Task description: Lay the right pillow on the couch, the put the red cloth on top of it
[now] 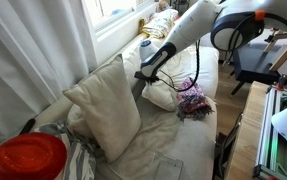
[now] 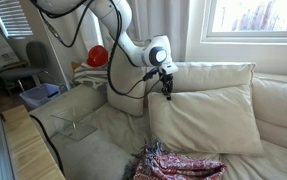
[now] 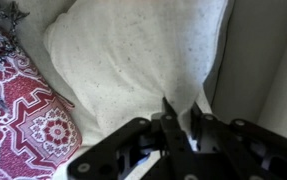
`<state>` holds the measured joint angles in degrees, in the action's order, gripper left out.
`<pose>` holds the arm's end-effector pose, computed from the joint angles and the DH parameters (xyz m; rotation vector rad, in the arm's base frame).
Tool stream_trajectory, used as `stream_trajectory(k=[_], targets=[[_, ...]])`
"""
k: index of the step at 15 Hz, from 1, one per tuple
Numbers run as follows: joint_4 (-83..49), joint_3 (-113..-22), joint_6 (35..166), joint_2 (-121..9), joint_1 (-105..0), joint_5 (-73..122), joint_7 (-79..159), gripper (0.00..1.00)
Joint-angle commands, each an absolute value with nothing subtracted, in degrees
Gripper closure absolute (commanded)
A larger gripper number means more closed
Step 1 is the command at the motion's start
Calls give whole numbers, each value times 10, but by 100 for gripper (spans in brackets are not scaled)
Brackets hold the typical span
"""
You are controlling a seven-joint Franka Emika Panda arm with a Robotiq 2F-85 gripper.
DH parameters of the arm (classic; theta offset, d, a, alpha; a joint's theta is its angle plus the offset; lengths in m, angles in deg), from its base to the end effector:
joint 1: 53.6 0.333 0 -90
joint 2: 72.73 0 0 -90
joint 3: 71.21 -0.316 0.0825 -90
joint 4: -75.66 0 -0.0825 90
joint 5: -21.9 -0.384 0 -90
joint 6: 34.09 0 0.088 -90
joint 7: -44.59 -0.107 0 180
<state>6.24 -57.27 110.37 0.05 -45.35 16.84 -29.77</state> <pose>0.7255 -0.0268 0.0068 2.4186 -1.8235 0.2376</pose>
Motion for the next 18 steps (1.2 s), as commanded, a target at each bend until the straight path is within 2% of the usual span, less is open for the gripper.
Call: stream_trajectory(k=[1, 8, 18], targets=[[18, -538, 1062, -43, -438, 177, -381, 98], [-49, -534, 980, -121, -435, 208, -436, 97], [-237, -511, 968, -280, -430, 268, -464, 97]])
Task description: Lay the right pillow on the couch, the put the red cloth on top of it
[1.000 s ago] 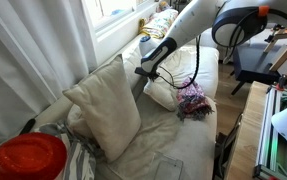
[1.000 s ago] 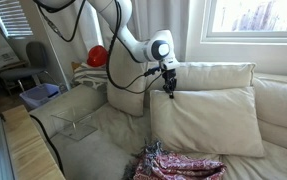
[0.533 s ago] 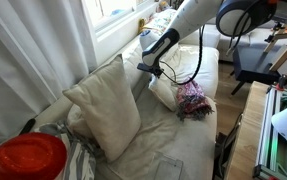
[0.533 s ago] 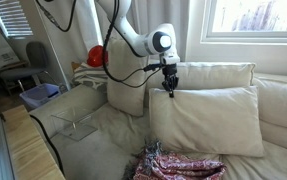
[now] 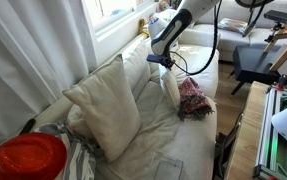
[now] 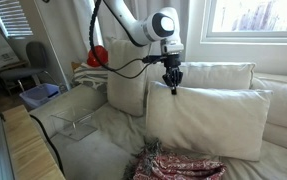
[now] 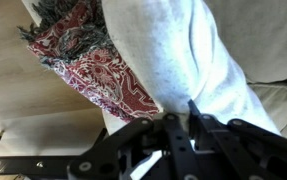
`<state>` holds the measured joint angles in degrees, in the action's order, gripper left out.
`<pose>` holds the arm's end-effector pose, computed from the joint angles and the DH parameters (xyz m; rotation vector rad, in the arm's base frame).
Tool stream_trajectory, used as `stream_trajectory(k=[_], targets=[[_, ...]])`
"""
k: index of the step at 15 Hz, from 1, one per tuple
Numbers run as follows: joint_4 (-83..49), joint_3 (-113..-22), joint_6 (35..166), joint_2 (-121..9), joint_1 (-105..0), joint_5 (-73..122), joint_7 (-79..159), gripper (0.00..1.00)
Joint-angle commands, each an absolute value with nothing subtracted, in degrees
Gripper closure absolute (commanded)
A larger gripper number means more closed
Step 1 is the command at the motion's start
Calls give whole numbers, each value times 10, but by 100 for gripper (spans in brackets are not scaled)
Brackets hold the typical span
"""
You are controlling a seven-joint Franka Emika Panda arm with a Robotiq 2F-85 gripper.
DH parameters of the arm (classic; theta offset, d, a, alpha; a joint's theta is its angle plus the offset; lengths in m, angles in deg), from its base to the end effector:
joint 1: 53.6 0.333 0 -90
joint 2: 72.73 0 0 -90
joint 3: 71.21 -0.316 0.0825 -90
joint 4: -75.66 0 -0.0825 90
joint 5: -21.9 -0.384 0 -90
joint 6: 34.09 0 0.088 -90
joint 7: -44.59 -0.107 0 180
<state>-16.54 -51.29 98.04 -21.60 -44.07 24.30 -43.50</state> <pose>0.6615 -0.0990 0.1147 1.9694 -2.0004 0.1072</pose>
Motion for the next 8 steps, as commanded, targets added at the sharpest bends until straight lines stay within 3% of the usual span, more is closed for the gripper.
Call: stream_trajectory(k=[1, 8], targets=[[-238, -517, 962, -281, -433, 268, -467, 97], [-173, -585, 980, -204, -454, 239, -456, 95]])
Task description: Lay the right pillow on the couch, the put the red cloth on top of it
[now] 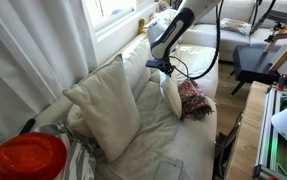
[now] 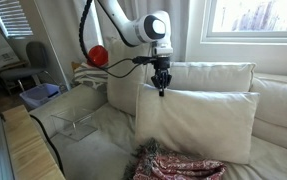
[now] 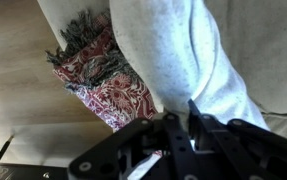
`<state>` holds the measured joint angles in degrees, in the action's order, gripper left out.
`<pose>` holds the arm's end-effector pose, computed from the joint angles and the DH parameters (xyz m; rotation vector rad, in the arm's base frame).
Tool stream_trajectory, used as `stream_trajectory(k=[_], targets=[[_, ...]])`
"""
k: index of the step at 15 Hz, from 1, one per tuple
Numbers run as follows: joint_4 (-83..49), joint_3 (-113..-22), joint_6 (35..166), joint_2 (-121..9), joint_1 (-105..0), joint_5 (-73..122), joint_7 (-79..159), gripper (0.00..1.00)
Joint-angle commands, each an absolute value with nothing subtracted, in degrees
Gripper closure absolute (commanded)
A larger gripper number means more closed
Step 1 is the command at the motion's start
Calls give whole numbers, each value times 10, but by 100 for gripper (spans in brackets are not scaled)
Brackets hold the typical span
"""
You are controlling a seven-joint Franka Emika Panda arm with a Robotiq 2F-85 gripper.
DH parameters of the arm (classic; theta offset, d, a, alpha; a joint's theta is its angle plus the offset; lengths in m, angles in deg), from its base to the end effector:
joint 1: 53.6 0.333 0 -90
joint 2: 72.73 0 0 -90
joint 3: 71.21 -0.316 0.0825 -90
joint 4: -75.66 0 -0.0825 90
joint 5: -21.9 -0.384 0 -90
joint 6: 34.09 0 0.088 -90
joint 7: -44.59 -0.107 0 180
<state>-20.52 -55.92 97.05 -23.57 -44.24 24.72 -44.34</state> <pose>0.6420 -0.0574 0.0995 2.0068 -1.9699 -0.0074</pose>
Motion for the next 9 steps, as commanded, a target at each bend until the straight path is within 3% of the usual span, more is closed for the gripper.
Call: stream_trajectory(k=[1, 2, 4, 9], targets=[[-162, -589, 1003, -188, -456, 235, -461, 62], [-153, -590, 1021, -177, -458, 231, -470, 61], [-145, -587, 1068, -162, -458, 232, -474, 49], [-145, -566, 1130, -155, -465, 231, -476, 11]])
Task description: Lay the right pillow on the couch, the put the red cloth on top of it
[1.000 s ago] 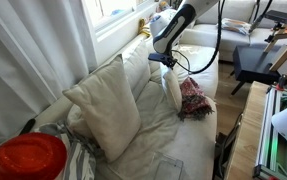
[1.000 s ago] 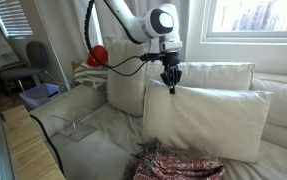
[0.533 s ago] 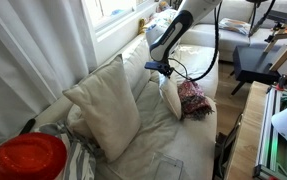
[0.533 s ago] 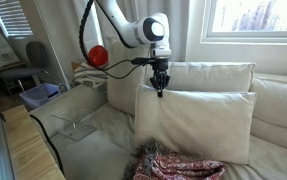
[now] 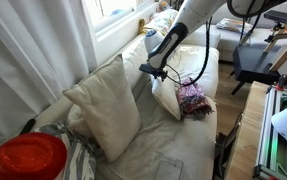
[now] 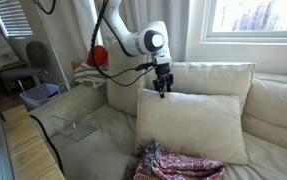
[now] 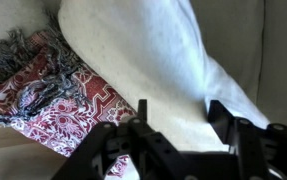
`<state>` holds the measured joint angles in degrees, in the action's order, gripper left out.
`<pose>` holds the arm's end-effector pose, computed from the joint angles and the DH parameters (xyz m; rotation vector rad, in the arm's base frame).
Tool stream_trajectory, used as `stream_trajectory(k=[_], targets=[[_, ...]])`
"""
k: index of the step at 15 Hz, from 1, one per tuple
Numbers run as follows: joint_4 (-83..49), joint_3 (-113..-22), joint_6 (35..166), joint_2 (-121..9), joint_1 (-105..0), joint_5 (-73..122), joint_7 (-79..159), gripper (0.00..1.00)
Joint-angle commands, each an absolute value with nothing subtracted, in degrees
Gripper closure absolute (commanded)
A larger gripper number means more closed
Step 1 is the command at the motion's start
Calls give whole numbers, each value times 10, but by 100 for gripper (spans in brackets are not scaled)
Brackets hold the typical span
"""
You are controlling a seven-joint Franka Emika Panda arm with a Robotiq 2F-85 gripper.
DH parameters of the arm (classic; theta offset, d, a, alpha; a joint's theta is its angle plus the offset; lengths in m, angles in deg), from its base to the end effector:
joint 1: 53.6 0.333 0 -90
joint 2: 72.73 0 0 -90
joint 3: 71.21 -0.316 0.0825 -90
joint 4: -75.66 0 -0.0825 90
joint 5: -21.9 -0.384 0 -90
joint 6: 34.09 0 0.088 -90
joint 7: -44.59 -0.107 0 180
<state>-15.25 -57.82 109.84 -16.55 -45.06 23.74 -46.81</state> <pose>0.6727 -0.0407 0.0647 2.1068 -2.0751 0.1810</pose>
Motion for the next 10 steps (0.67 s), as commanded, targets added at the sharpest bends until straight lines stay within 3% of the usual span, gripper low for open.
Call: stream_trajectory(k=[1, 2, 10], targets=[[-148, -567, 1144, -157, -473, 224, -475, 4], [-148, -570, 1158, -158, -480, 216, -475, 0], [-147, -566, 1166, -163, -487, 215, -444, 0]])
